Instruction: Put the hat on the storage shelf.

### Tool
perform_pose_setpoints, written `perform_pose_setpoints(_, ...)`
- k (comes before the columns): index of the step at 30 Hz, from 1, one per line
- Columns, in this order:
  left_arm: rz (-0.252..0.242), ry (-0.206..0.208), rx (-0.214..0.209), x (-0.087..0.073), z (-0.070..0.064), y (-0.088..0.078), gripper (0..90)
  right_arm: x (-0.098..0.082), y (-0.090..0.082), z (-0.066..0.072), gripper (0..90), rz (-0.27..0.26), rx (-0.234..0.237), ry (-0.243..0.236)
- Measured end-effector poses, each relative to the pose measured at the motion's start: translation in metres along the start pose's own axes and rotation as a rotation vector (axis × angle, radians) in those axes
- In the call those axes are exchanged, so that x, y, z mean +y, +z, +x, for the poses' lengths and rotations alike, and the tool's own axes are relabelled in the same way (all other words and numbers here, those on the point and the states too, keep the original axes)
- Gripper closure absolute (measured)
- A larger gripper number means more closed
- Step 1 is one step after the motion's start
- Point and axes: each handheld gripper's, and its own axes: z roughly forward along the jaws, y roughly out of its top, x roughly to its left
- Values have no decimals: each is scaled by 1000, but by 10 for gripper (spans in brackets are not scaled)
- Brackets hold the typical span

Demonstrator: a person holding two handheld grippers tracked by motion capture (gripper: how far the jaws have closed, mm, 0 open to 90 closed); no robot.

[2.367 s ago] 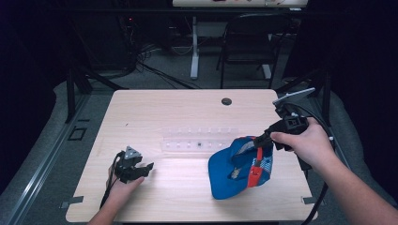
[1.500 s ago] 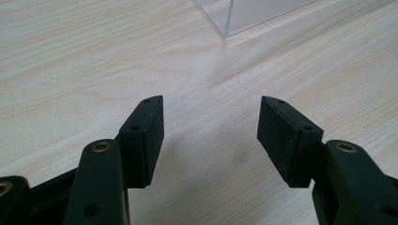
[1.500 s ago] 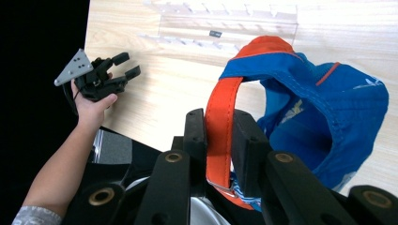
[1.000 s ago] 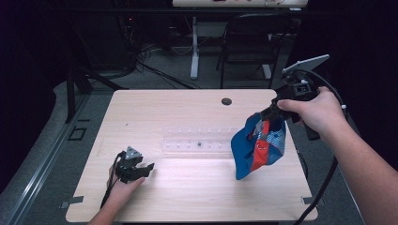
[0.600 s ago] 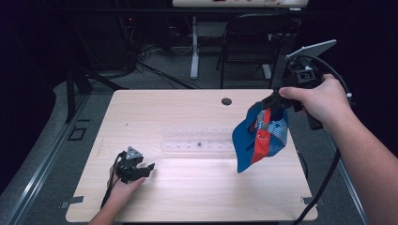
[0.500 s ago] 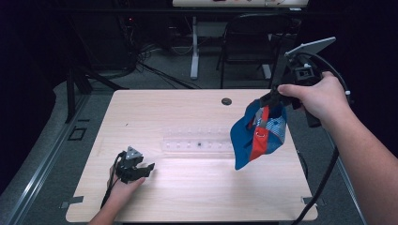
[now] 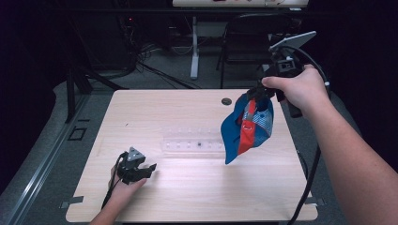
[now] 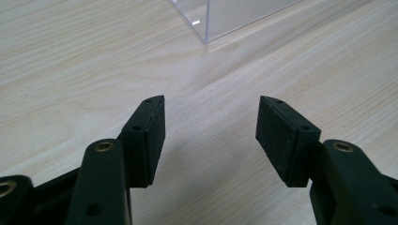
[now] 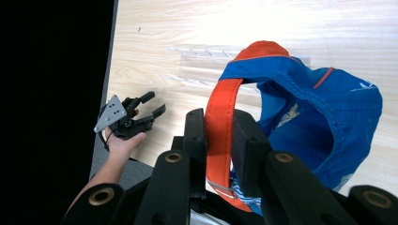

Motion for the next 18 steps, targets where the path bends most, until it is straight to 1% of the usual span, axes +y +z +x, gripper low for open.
perform_pose_setpoints(1,0,0,0,0,0,0,429,0,0,0,773,0,0,0)
perform_pose_setpoints(2,-3,-3,3,0,1,0,429,3,2,4,773,-3,4,3)
perform_pose_setpoints(4,4,-2,0,0,1,0,429,6,4,7,772,-5,-1,3)
perform_pose_setpoints(6,-2,-2,2,0,1,0,430,9,6,11,773,-7,3,3)
perform_pose_setpoints(7,2,-1,-3,0,1,0,429,11,7,13,773,-6,4,-1)
perform_pose_setpoints(13,-13,-2,-3,0,-2,0,429,18,15,24,773,-6,18,-9)
perform_pose_setpoints(14,-8,2,-11,1,-3,-1,430,19,17,26,773,-6,15,-9)
perform_pose_setpoints(17,-19,5,-9,1,-4,-1,433,22,19,29,772,-2,12,-13)
perform_pose_setpoints(18,-17,8,-15,2,-5,-2,434,25,22,31,772,-10,20,-8)
